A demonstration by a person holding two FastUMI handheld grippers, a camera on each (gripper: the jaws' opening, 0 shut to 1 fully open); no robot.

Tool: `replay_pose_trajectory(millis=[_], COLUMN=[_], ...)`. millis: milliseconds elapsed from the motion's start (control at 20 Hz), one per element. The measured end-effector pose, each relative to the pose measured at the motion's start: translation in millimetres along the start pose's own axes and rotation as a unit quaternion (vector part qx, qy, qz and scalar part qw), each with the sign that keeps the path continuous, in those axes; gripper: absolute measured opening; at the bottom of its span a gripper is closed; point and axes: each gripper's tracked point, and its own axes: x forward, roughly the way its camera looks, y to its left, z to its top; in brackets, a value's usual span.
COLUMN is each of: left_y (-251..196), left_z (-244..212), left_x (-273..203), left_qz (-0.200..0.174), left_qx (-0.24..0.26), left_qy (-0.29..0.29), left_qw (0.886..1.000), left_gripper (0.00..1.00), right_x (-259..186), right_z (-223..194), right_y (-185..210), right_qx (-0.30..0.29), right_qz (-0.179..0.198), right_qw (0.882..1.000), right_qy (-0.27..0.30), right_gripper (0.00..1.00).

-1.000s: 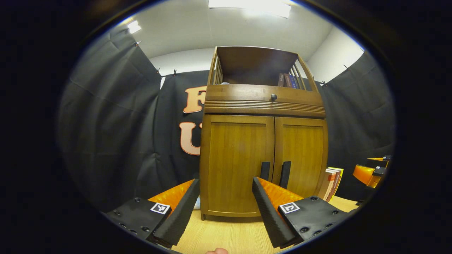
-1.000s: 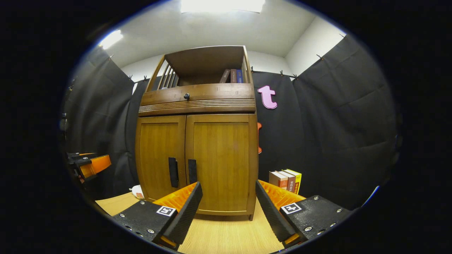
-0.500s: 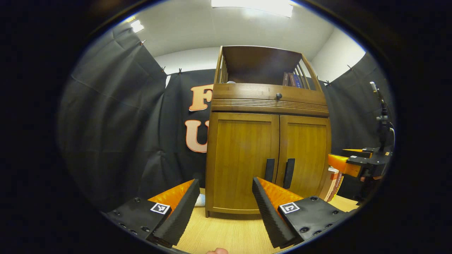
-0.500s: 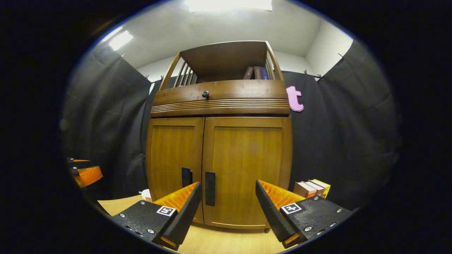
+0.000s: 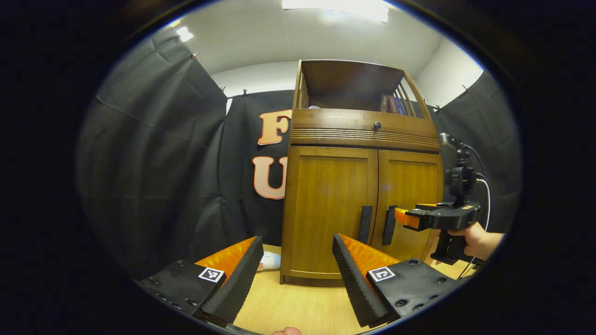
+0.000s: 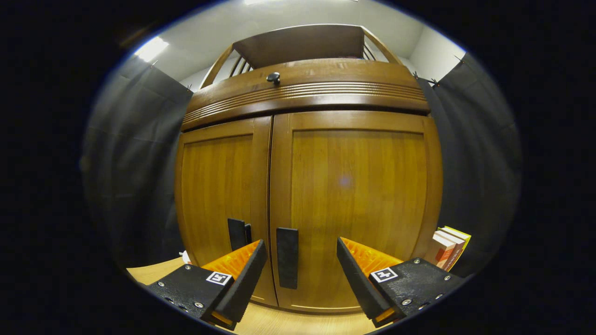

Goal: Open the right door of the double-door shoe cabinet with the right hand, and open the left door with the left hand.

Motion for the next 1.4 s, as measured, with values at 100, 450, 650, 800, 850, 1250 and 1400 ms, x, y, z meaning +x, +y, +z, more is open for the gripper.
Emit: replay_pose_trajectory(millis=[100,450,650,800,850,1250,1400], left_y=[2,7,8,6,5,-5,-4], left_z=[-1,-3,-7,-8,-8,-3,-2], left_x=[1,6,9,11,13,8,3], left_qz=[0.003,0.006,0.007,0.004,0.003,-0.005,-0.005], left_qx=[-0.002,0.003,0.005,0.009,0.01,0.007,0.007], left_qy=[0.002,0.004,0.01,0.012,0.012,0.006,0.007], left_qw=[1.0,1.0,1.0,1.0,1.0,1.0,1.0], left_gripper=[0.99,0.94,0.96,0.96,0.96,0.94,0.96], right_x=[18,51,53,58,60,55,31], right_z=[-7,-25,-24,-30,-28,-31,-30], right_y=[2,6,4,15,15,15,17], right_qx=[-0.007,-0.01,0.005,0.02,0.012,0.004,0.009], right_qz=[0.0,-0.019,-0.029,-0.016,-0.016,-0.012,0.003], right_qw=[1.0,0.999,0.999,0.999,1.0,0.999,0.999], right_qy=[0.007,0.028,0.018,0.028,0.022,0.04,0.033], right_gripper=[0.93,0.85,0.72,0.48,0.29,0.2,0.23])
